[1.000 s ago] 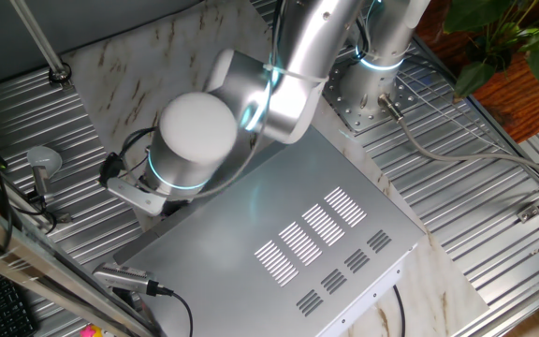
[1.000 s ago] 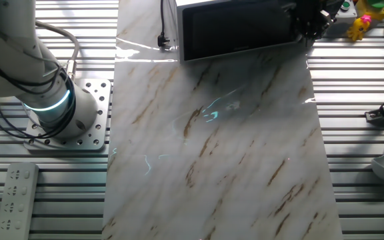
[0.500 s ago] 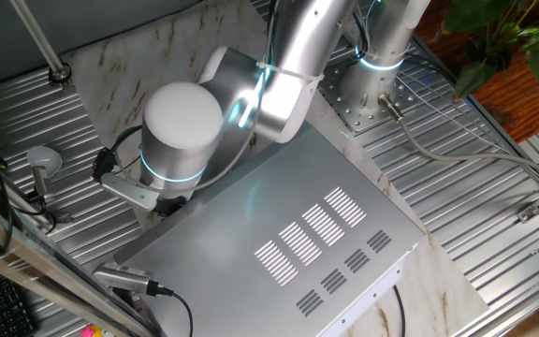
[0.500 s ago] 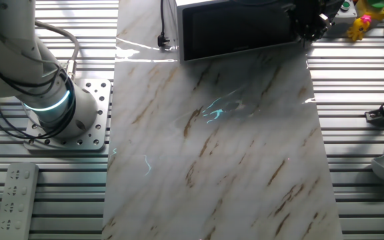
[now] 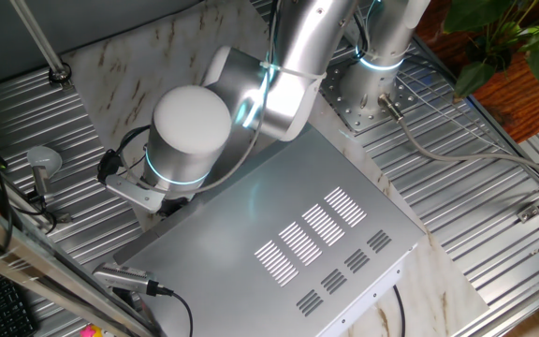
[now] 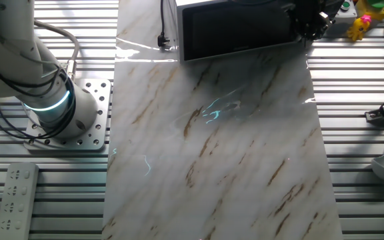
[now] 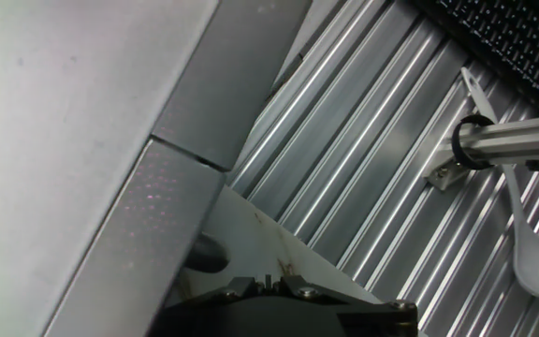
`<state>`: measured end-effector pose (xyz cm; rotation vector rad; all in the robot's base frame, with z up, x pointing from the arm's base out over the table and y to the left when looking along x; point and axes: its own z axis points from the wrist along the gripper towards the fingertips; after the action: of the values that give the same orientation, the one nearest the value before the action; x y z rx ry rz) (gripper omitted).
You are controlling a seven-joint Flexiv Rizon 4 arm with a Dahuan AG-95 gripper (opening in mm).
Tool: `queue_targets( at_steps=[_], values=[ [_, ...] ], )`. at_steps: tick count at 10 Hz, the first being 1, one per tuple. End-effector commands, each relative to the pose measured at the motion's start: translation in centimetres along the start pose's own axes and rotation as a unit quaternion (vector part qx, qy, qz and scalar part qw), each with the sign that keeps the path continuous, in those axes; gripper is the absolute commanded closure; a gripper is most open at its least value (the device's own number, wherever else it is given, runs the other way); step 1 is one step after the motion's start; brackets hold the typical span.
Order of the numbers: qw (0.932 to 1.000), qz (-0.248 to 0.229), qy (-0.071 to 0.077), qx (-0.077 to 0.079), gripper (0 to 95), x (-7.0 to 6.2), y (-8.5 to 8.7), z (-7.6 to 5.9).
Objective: Open the microwave door
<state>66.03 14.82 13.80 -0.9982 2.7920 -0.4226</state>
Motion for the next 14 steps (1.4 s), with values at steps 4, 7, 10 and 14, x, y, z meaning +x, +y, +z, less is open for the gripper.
queue_targets(
  at_steps=[4, 7, 10, 14],
  values=[
    [0.9999, 0.002, 0.005, 0.013, 95.0, -0.25, 1.41, 0.04],
    [0.9999, 0.004, 0.003, 0.01, 95.0, -0.25, 1.41, 0.04],
    [0.9999, 0.006, 0.002, 0.013, 95.0, -0.25, 1.41, 0.04],
    [0.9999, 0.01, 0.002, 0.012, 95.0, -0.25, 1.41, 0.04]
  ],
)
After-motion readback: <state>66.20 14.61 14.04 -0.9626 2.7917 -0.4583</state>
